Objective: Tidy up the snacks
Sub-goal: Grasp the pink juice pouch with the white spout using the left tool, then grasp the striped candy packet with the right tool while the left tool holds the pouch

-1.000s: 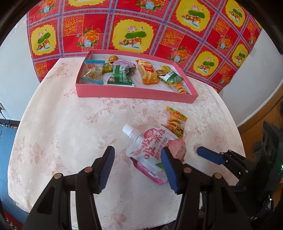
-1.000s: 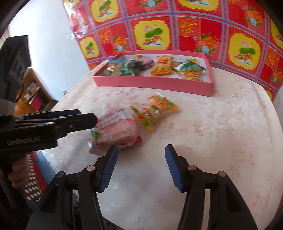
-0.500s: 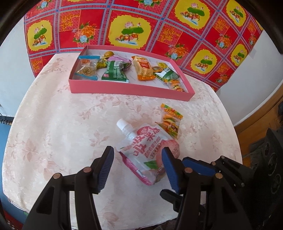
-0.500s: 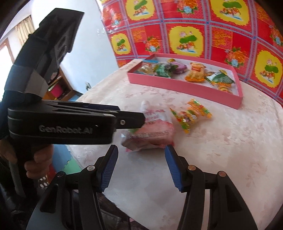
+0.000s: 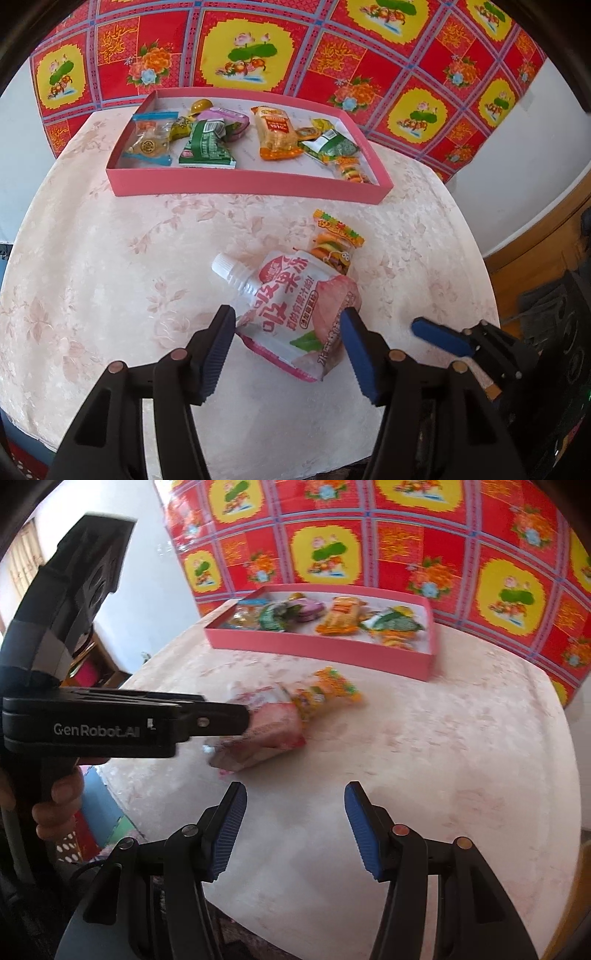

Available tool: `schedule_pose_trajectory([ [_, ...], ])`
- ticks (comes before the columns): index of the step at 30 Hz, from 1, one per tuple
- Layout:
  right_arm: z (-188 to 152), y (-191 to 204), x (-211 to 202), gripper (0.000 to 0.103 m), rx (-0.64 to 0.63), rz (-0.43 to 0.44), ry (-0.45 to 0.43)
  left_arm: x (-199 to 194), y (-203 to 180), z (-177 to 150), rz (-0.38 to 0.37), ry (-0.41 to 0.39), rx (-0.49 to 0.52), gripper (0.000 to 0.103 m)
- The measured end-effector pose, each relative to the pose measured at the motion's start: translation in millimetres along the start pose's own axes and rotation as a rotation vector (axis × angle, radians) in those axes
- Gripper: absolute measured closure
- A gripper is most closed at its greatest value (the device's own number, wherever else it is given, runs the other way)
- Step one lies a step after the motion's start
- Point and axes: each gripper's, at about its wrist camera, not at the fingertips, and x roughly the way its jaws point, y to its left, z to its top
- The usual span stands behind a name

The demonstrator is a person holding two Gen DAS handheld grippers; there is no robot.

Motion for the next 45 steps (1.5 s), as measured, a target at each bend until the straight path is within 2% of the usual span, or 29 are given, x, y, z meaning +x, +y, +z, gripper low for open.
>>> schedule_pose_trajectory([
  [4, 5, -13, 1, 0.046, 0.045, -0.044, -0.015, 1, -2, -1, 0.010, 0.012, 0.012, 0.032],
  [8, 10, -23, 8, 0.046, 0.071, -0.080, -0.009, 0, -8, -2, 0.008, 0.006, 0.045, 0.031],
  [11, 13, -31, 9, 0.046, 0.091, -0.091, -0.011, 2, -15, -3, 0.017, 0.004, 0.083, 0.024],
  [19, 17, -45, 8, 0.046, 0.132, -0.112, -0.018, 27, -31, -3, 0.114, 0.012, 0.196, 0.018],
  [24, 18, -47, 13, 0.046, 0.153, -0.108, -0.009, 30, -31, -2, 0.131, -0.028, 0.223, 0.016],
  [30, 23, -45, 17, 0.046, 0.158, -0.102, -0.006, 28, -23, -2, 0.091, -0.046, 0.205, 0.016],
  [38, 28, -50, 18, 0.046, 0.198, -0.107, -0.008, 34, -25, -2, 0.099, -0.069, 0.266, 0.014],
  [41, 29, -50, 17, 0.046, 0.203, -0.112, -0.010, 41, -27, -7, 0.150, -0.052, 0.312, 0.019],
  [45, 30, -50, 18, 0.046, 0.204, -0.111, -0.009, 40, -23, -9, 0.129, -0.069, 0.301, 0.022],
])
